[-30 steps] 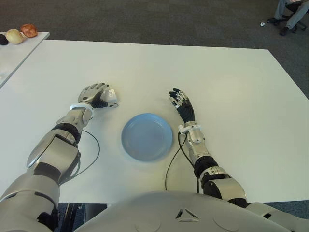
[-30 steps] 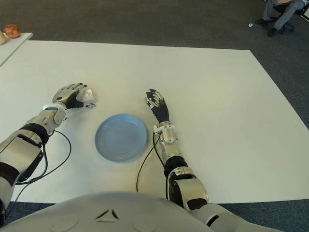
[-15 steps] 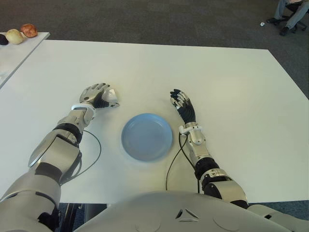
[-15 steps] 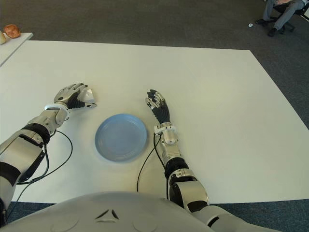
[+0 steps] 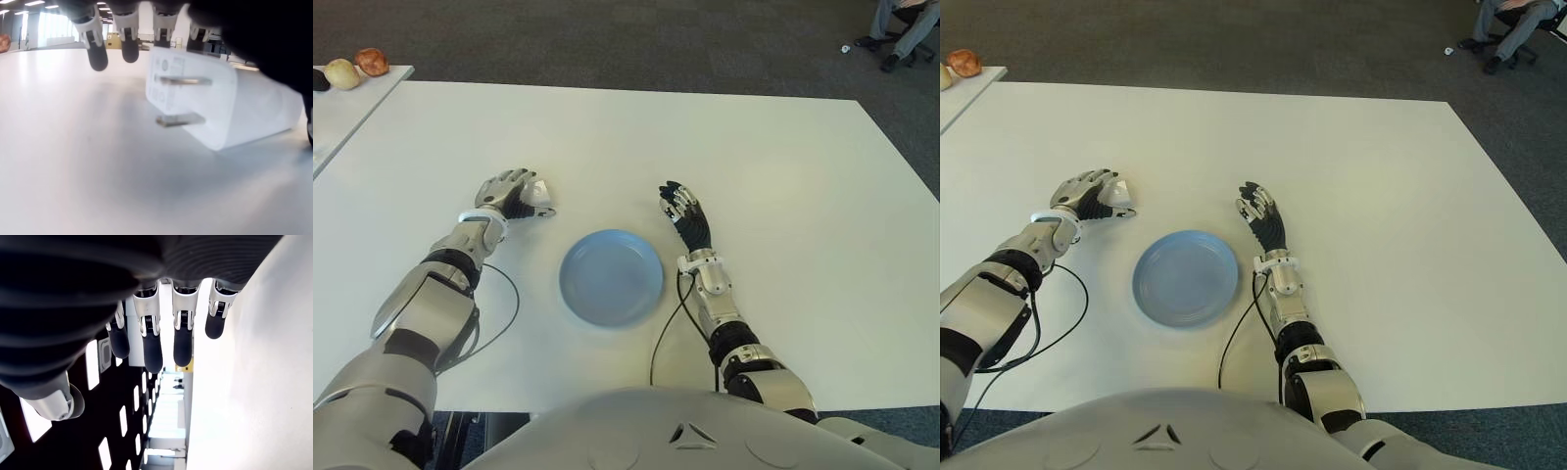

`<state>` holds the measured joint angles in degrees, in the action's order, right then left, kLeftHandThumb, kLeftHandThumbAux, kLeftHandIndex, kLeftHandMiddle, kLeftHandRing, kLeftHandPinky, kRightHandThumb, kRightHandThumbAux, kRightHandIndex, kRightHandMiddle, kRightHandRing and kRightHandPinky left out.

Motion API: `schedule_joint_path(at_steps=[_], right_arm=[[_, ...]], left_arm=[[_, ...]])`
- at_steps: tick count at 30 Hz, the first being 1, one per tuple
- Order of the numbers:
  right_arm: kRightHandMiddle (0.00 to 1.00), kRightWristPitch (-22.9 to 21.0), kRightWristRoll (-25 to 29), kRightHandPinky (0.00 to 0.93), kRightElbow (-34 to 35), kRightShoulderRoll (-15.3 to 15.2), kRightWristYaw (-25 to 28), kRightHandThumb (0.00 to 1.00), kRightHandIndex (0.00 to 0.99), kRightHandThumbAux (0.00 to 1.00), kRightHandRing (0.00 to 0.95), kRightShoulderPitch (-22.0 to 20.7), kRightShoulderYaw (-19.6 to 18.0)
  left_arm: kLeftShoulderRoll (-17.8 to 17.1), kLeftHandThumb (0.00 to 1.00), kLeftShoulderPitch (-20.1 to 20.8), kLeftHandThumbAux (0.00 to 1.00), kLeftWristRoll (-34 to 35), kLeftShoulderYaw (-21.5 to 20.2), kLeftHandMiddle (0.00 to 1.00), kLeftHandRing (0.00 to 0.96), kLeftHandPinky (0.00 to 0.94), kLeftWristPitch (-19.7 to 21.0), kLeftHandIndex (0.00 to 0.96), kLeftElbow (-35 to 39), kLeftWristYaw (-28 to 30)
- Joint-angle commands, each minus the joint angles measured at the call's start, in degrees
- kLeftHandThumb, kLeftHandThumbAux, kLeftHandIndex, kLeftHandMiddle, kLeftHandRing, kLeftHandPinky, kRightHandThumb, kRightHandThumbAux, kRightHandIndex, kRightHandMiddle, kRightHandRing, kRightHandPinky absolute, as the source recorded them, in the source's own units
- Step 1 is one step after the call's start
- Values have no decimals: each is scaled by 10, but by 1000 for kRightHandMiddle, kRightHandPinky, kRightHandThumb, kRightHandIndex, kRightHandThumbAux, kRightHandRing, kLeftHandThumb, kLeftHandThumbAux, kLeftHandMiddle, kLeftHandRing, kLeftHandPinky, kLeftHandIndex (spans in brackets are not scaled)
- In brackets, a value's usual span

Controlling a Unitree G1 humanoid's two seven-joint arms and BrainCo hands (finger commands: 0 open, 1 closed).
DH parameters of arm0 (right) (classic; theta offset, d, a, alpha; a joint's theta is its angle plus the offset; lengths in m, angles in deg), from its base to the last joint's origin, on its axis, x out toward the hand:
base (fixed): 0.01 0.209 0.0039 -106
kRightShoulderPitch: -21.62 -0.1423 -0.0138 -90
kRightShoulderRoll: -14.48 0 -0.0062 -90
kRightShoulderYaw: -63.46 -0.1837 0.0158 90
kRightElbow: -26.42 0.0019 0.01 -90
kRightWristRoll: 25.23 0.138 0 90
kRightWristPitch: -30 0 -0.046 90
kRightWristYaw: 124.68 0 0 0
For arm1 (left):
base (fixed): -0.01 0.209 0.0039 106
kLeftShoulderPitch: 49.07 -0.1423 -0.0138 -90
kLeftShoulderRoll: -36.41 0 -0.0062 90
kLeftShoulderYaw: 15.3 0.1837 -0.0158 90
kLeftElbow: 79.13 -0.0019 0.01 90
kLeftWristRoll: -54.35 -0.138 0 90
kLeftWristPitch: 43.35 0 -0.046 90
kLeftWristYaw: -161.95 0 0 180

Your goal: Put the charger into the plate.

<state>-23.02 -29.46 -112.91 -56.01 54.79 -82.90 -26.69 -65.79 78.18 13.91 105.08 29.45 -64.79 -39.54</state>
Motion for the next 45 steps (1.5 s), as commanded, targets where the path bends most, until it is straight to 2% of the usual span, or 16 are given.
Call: schedule_joint_path(at_steps=[1, 12, 15, 16, 19, 20, 23, 25, 26, 28, 31, 35, 37, 41, 45], right_arm=[[260, -45, 5, 104, -28, 3, -2, 0, 169, 515, 201, 57, -1], [269, -60, 14, 90, -9, 4, 10, 0, 168, 515, 205, 65, -2], [274, -60, 18, 94, -7, 5, 11, 0, 166, 519, 207, 68, -5], [274, -59, 18, 91, -7, 5, 10, 0, 166, 517, 205, 68, -6], [274, -63, 24, 81, -4, 6, 16, 0, 165, 513, 202, 69, -8], [275, -65, 26, 77, -2, 6, 18, 0, 165, 510, 201, 70, -8], [277, -65, 29, 80, -2, 6, 19, 0, 165, 505, 202, 70, -8], [276, -66, 31, 78, -3, 6, 20, 0, 165, 500, 202, 70, -9], [274, -67, 33, 74, -1, 6, 20, 0, 163, 495, 201, 70, -9], [273, -69, 34, 70, 1, 6, 21, 0, 161, 490, 199, 71, -8], [270, -69, 35, 72, 1, 5, 23, 0, 160, 481, 198, 71, -8], [265, -68, 38, 77, 1, 4, 27, 0, 160, 468, 197, 72, -8], [262, -67, 40, 83, 2, 4, 30, 0, 162, 461, 196, 72, -9], [266, -68, 46, 95, 2, 4, 35, 0, 169, 451, 201, 72, -11], [265, -63, 49, 98, -1, 2, 40, 0, 173, 438, 202, 71, -12]], left_arm=[[16, 127, -7, 413, -6, 8, 73, 97, 167, 4, 8, -5, 22], [18, 185, -11, 422, 7, -1, 110, 136, 211, -4, 23, -7, 42], [16, 326, -14, 448, 11, -1, 161, 187, 265, -14, 35, -7, 54], [15, 386, -14, 453, 10, 0, 230, 243, 314, -17, 76, -7, 55], [12, 478, -14, 459, 9, 3, 348, 345, 385, -21, 146, -6, 55], [11, 523, -15, 465, 9, 3, 414, 413, 425, -21, 201, -6, 54], [11, 610, -15, 480, 9, 4, 526, 531, 512, -19, 305, -6, 54], [12, 650, -16, 488, 8, 5, 571, 579, 555, -16, 352, -6, 55], [12, 677, -16, 560, 7, 6, 600, 609, 579, -15, 380, -6, 56], [12, 699, -16, 622, 7, 7, 624, 635, 600, -14, 404, -6, 58], [13, 721, -16, 666, 8, 7, 666, 678, 625, -11, 424, -7, 69], [15, 816, -17, 665, 17, 0, 571, 725, 668, -8, 406, -8, 85], [17, 837, -17, 666, 23, -3, 545, 756, 730, -5, 402, -7, 92], [19, 848, -18, 667, 23, -3, 536, 799, 799, 8, 398, -6, 91], [19, 851, -21, 668, 17, 4, 536, 820, 823, 10, 397, -3, 71]])
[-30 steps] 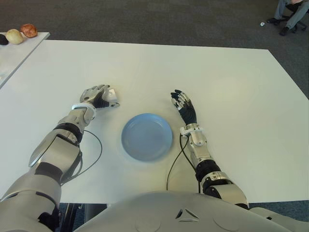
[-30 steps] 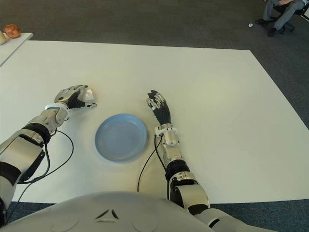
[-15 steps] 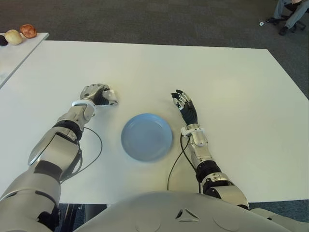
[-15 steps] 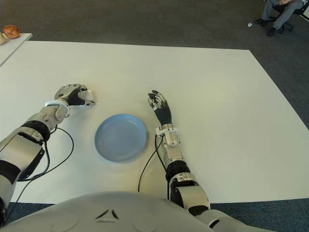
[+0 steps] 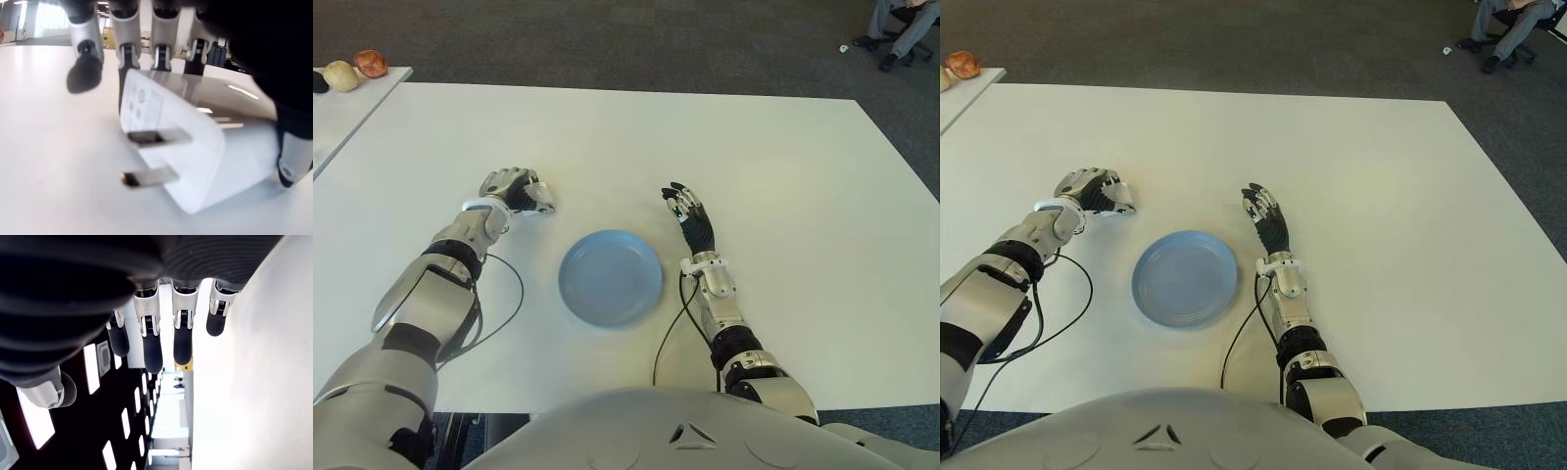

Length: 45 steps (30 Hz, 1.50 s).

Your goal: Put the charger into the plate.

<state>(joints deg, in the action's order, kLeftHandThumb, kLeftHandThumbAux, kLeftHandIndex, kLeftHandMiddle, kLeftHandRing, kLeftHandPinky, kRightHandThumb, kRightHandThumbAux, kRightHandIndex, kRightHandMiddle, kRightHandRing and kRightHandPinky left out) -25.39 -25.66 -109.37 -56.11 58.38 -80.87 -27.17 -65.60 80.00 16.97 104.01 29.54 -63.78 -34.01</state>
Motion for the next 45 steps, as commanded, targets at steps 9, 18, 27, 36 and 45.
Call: schedule_joint_path(at_steps=[9, 18, 27, 36, 45], right_arm=[[264, -35, 12, 83, -39, 2, 7, 0, 177, 438, 211, 49, -8], [262, -40, 12, 81, -44, -1, 13, 0, 175, 450, 221, 44, -9], [253, -38, 13, 77, -60, -2, 20, 0, 168, 448, 215, 37, -12], [252, -37, 9, 79, -69, -1, 19, 0, 169, 443, 212, 31, -13], [255, -34, 11, 81, -82, -2, 18, 0, 171, 434, 214, 24, -16]], left_arm=[[13, 853, -52, 668, -19, 24, 535, 842, 825, -17, 397, -6, -29], [9, 853, -56, 669, -21, 26, 532, 847, 829, -43, 396, -4, -55], [-12, 853, -41, 669, -17, 19, 531, 853, 837, -100, 397, 30, -69], [-61, 854, -37, 668, 15, -31, 532, 854, 813, -153, 399, 167, -45], [-120, 853, -149, 669, 80, -116, 532, 859, 827, -153, 399, 477, 39]])
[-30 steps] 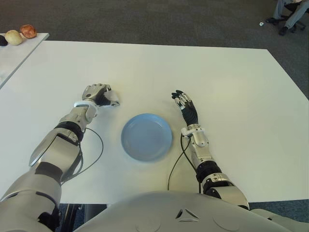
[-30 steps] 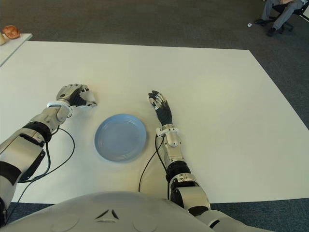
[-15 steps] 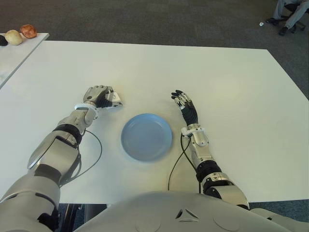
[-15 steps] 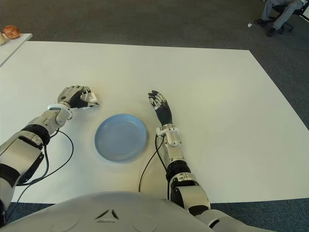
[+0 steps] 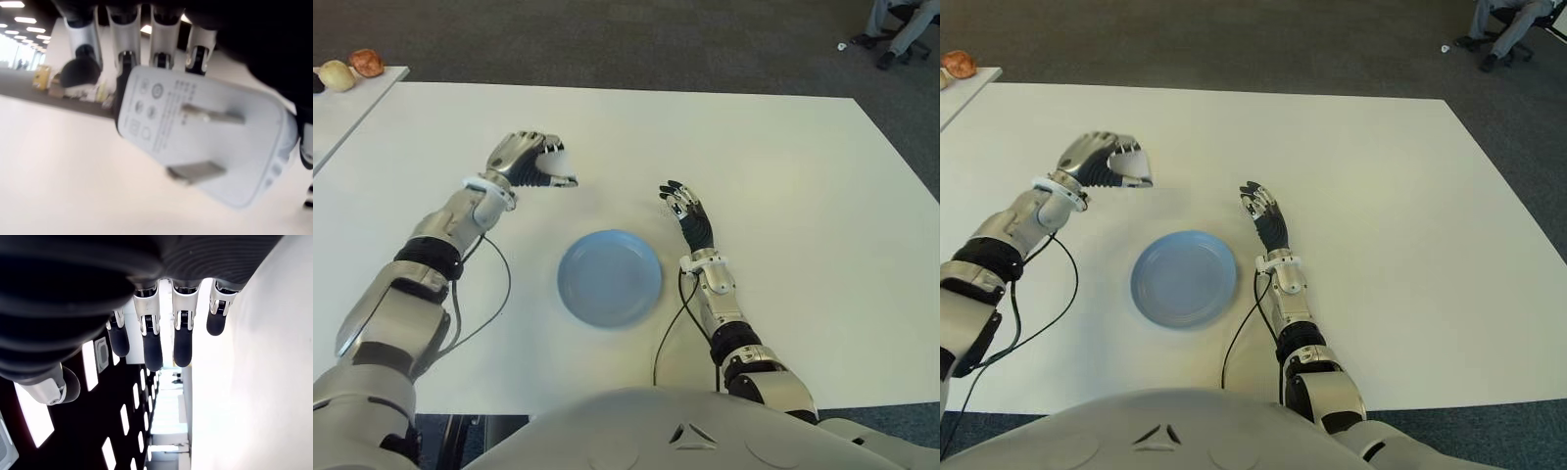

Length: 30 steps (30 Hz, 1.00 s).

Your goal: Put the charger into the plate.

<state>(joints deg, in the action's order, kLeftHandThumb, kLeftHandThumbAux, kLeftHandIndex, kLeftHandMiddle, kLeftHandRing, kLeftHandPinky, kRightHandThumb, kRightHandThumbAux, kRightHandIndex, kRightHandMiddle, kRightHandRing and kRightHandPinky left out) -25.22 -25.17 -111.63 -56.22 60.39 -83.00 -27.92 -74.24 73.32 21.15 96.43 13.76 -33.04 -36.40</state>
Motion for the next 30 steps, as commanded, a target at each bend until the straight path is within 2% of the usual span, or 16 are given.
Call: schedule_joint_path(at_steps=[1, 6, 14, 18, 30], right_arm=[[254, -35, 7, 82, -60, -1, -2, 0, 170, 437, 213, 45, -9], [250, -34, 7, 83, -63, -1, -1, 0, 167, 445, 212, 42, -9], [249, -32, 5, 80, -75, 1, -6, 0, 163, 451, 210, 35, -10], [250, -31, 6, 78, -81, 2, -4, 0, 163, 458, 210, 32, -13], [249, -32, 4, 81, -85, 2, -1, 0, 160, 463, 210, 28, -15]], left_arm=[[-37, 853, -95, 669, 42, -47, 532, 859, 827, 10, 399, 200, 73], [-42, 853, -151, 669, 67, -74, 532, 861, 826, 41, 400, 333, 123], [-27, 854, -189, 668, 84, -93, 528, 861, 811, 57, 400, 416, 173], [-13, 854, -215, 668, 83, -100, 527, 859, 810, 80, 400, 476, 201], [12, 855, -253, 667, 102, -113, 530, 860, 814, 98, 401, 537, 264]])
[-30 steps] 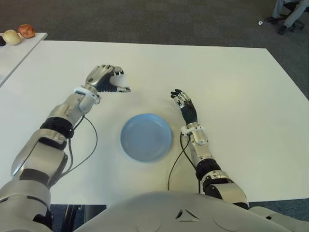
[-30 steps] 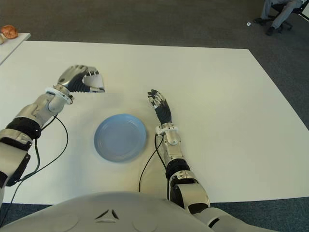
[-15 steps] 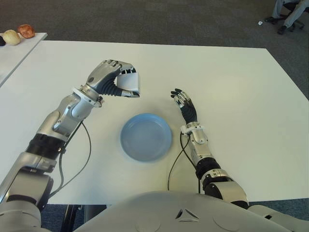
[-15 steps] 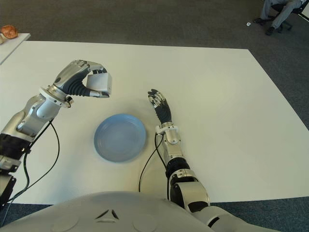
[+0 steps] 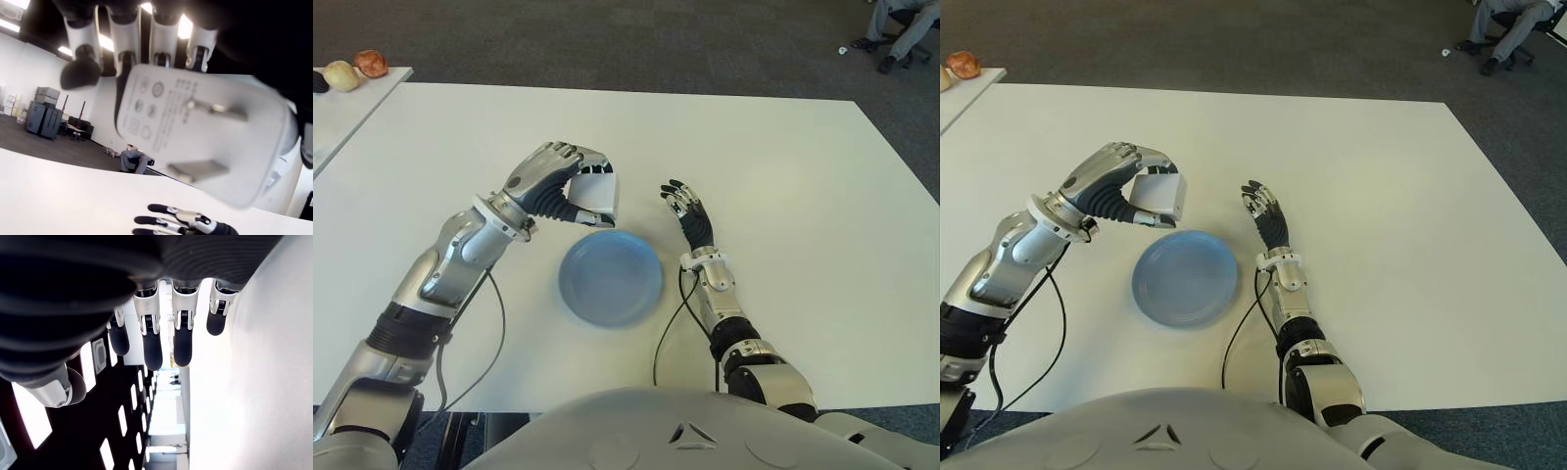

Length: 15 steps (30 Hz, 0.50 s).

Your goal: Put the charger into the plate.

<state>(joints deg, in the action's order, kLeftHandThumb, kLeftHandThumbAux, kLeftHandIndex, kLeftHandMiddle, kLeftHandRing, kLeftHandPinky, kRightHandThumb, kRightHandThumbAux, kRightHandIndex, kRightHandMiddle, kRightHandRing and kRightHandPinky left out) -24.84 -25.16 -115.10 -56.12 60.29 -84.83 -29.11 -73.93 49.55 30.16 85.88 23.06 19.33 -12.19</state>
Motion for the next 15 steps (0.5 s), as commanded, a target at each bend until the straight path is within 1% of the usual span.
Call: schedule_joint_path(at_steps=[1, 5, 8, 10, 15], right_arm=[[248, -35, 4, 81, -50, 1, 0, 0, 160, 462, 209, 46, -4], [247, -36, 4, 80, -48, 2, 0, 0, 159, 460, 208, 46, -3], [248, -36, 3, 80, -47, 3, -2, 0, 160, 461, 210, 47, -3], [251, -35, 2, 81, -47, 3, -4, 0, 162, 463, 213, 48, -3], [254, -37, 3, 81, -47, 3, -1, 0, 163, 469, 215, 46, -4]], left_arm=[[11, 855, -17, 667, 11, -7, 531, 860, 815, 3, 401, 14, 23], [15, 855, -19, 667, 9, -8, 532, 860, 816, -6, 402, 13, 28], [18, 856, -17, 666, -9, 1, 532, 853, 811, -28, 403, 6, 23], [17, 856, -17, 666, -17, 6, 532, 848, 817, -34, 403, 6, 27], [15, 856, -30, 666, -14, 19, 533, 842, 812, -18, 402, 21, 65]])
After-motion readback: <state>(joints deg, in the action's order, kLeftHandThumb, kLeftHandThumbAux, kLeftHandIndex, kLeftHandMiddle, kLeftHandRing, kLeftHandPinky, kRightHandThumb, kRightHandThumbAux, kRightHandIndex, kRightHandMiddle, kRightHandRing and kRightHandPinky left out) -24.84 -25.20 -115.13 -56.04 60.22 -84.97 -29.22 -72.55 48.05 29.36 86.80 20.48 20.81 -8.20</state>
